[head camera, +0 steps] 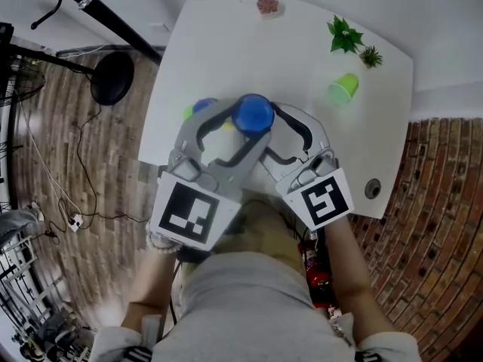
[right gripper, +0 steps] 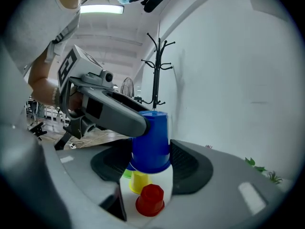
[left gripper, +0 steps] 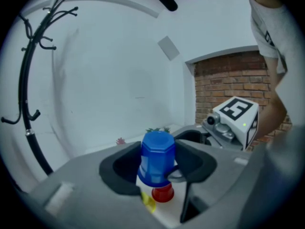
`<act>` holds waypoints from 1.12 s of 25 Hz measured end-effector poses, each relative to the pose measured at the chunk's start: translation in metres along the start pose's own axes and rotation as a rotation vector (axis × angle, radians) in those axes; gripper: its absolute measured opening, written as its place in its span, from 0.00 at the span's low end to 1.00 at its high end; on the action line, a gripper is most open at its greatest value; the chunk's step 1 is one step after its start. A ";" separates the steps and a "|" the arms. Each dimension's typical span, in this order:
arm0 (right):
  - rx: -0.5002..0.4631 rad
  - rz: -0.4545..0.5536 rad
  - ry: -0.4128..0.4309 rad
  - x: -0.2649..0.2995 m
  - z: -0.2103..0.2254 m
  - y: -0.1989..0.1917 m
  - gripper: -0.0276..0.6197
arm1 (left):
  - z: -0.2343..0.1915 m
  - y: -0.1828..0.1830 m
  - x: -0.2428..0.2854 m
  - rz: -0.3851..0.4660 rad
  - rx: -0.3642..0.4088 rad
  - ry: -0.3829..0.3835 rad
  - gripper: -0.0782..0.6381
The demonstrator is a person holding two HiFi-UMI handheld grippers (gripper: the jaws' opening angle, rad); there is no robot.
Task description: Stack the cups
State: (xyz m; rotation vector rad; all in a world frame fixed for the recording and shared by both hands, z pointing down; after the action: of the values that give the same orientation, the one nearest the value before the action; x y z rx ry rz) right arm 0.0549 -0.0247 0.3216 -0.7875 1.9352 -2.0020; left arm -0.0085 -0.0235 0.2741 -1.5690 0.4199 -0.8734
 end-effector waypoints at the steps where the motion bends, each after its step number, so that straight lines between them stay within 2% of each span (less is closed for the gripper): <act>1: 0.006 -0.001 0.000 0.001 0.000 -0.001 0.42 | -0.001 -0.001 -0.001 0.006 -0.010 -0.005 0.41; 4: 0.043 -0.009 -0.015 0.005 0.003 -0.007 0.42 | -0.005 0.002 -0.006 0.037 -0.016 -0.014 0.47; 6: 0.069 -0.016 -0.025 0.010 0.006 -0.013 0.42 | -0.011 0.003 -0.014 0.063 -0.028 0.005 0.47; 8: 0.084 -0.011 -0.024 0.016 0.007 -0.018 0.42 | -0.019 0.002 -0.024 0.078 -0.046 0.030 0.47; 11: 0.083 -0.006 -0.014 0.027 0.006 -0.028 0.42 | -0.034 -0.004 -0.042 0.076 -0.027 0.078 0.46; 19: 0.097 -0.083 -0.028 0.041 0.002 -0.057 0.42 | -0.070 -0.019 -0.074 0.057 -0.029 0.216 0.44; 28: 0.090 -0.165 -0.050 0.044 -0.001 -0.073 0.43 | -0.080 -0.021 -0.084 0.070 -0.017 0.235 0.43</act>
State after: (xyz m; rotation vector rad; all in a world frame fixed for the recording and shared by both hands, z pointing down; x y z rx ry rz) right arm 0.0315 -0.0404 0.4023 -0.9930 1.7920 -2.1240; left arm -0.1256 -0.0149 0.2680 -1.4629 0.6481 -1.0058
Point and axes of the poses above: the fingertips, and each gripper's own axes: x forward along the fingers, z to its right, y out of its top, the point moved 5 cm from there along -x, backward along the fingers, and after that the axes turned 3 degrees about z, right-handed, at the moved point
